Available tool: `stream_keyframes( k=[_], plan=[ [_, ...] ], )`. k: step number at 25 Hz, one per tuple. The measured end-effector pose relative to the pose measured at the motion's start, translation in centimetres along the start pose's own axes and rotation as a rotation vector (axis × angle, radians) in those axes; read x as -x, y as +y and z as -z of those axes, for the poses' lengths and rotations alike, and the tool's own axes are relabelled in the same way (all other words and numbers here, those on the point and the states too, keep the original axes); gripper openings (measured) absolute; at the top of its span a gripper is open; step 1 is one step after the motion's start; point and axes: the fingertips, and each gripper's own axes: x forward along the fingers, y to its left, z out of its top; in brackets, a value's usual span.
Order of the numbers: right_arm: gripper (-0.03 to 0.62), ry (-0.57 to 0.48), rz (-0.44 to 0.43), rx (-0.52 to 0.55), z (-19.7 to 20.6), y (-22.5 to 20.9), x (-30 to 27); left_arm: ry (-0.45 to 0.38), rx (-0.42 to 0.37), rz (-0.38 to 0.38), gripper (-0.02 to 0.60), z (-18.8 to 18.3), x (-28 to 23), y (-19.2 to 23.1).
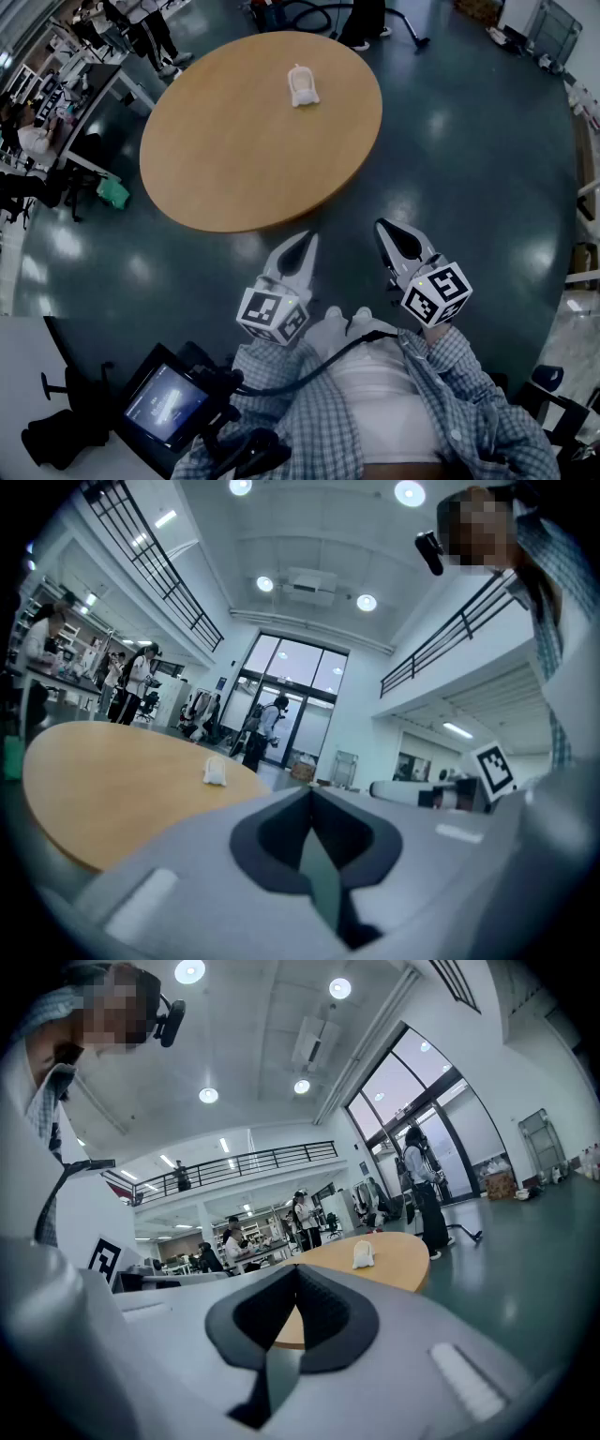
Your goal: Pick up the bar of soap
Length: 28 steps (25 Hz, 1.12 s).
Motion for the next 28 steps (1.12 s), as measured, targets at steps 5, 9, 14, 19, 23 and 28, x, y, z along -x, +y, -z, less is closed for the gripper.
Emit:
stream_keyframes(
  k=[5,9,14,19,23,28],
  plan=[
    [0.003,-0.001,0.0,-0.006,0.1,0.1,0.0,0.002,-0.001,-0.001,-0.002,0.1,0.1,0.0],
    [0.003,-0.001,0.0,-0.008,0.1,0.1,0.0,0.003,-0.001,0.001,-0.002,0.2,0.0,-0.1],
    [0.003,0.001,0.005,-0.009,-0.1,0.0,0.2,0.005,-0.001,0.001,-0.002,0.1,-0.1,-0.2],
    [0.003,-0.003,0.016,-0.032,-0.1,-0.4,0.1,0.005,0.001,-0.004,-0.002,0.0,-0.1,-0.1],
    [0.003,-0.011,0.019,-0.039,-0.2,-0.7,0.0,0.003,-0.002,-0.014,-0.002,0.1,0.0,0.3],
    [0.003,-0.009,0.009,-0.04,-0.6,-2.6,1.2,-0.011,-0.016,-0.033,-0.002,0.1,-1.1,-1.0]
  ],
)
